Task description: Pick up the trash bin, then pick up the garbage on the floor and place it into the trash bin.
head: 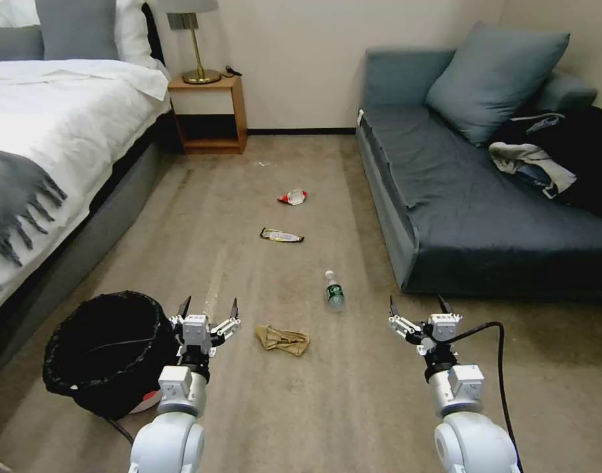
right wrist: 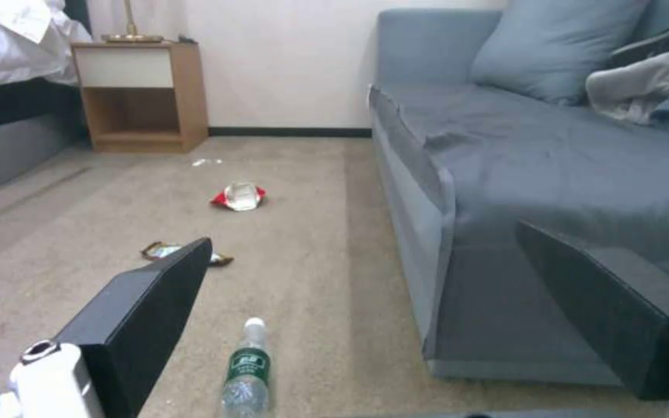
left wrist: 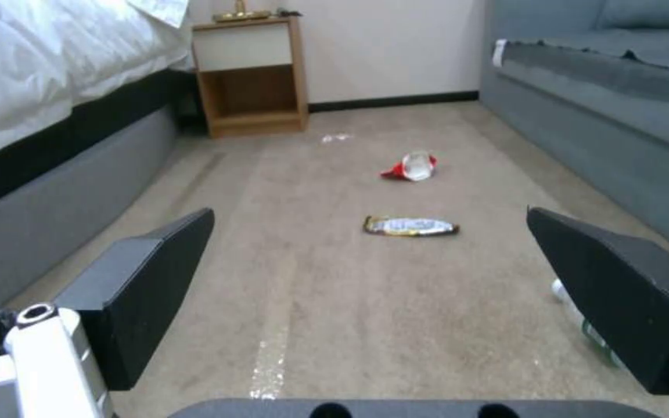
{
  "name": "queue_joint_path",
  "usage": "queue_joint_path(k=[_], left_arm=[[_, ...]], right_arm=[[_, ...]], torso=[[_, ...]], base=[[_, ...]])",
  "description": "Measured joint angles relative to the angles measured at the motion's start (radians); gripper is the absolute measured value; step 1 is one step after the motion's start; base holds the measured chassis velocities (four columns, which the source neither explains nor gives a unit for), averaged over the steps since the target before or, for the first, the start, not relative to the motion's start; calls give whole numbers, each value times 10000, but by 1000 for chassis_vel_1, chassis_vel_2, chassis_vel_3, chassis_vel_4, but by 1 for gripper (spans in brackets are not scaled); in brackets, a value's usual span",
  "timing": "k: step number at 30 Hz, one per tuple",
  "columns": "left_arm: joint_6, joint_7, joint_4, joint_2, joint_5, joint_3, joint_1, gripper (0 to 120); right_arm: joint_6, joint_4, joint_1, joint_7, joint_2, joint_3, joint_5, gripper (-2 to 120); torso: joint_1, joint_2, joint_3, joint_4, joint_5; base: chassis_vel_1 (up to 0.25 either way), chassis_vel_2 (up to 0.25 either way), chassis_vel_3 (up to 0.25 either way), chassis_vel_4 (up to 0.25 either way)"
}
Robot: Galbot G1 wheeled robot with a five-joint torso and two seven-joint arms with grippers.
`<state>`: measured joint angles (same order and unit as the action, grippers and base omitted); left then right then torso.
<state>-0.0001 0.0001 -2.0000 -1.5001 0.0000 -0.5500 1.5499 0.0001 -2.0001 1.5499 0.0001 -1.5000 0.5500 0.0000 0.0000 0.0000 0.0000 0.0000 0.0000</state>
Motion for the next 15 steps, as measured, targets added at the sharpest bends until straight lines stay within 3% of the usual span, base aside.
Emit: queue_joint_path(k=[15], left_arm=[[0, 0, 0, 0, 0, 0, 0, 100]], right_arm=[[0, 0, 1, 0, 0, 0, 0, 100]], torso=[[0, 0, 0, 0, 0]], base=[[0, 0, 0, 0]])
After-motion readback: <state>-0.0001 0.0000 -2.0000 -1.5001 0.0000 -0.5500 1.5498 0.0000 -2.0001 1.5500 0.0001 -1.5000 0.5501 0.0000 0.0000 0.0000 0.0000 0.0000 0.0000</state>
